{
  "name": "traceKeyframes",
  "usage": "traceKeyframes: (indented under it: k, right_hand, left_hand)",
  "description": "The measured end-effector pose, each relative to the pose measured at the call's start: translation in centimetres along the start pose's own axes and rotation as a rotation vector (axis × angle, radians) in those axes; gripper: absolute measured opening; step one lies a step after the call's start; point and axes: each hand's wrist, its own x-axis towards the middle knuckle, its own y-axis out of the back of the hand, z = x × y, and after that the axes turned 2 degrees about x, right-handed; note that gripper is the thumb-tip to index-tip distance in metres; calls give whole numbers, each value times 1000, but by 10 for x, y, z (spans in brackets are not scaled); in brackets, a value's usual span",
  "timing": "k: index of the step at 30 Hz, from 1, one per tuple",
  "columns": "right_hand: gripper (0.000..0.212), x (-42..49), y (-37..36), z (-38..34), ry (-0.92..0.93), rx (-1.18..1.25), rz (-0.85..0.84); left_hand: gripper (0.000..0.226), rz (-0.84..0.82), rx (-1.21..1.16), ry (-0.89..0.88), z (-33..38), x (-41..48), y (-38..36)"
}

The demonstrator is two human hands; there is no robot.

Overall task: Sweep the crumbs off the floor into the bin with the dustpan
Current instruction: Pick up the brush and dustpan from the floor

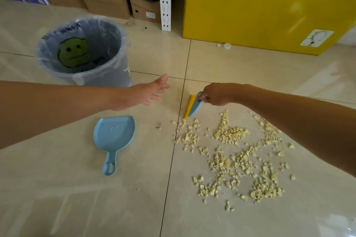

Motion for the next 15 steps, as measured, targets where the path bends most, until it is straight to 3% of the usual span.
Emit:
traceKeyframes:
  k: [4, 10, 12, 15]
  right_hand:
    - [36, -19, 11, 14, -55, 52, -75]
    - [36, -17, 16, -3, 50, 154, 73]
    - [36, -11, 12, -22, 124, 132, 118]
    - [36, -1, 6, -46, 175, 89, 183]
  left_hand:
    - [123, -24, 9, 7, 5, 12, -9]
    - [110, 30, 9, 47, 16, 11, -16]
    - [84, 165, 35, 97, 12, 7, -19]
    - [42, 442, 431, 218, -24, -11, -29]
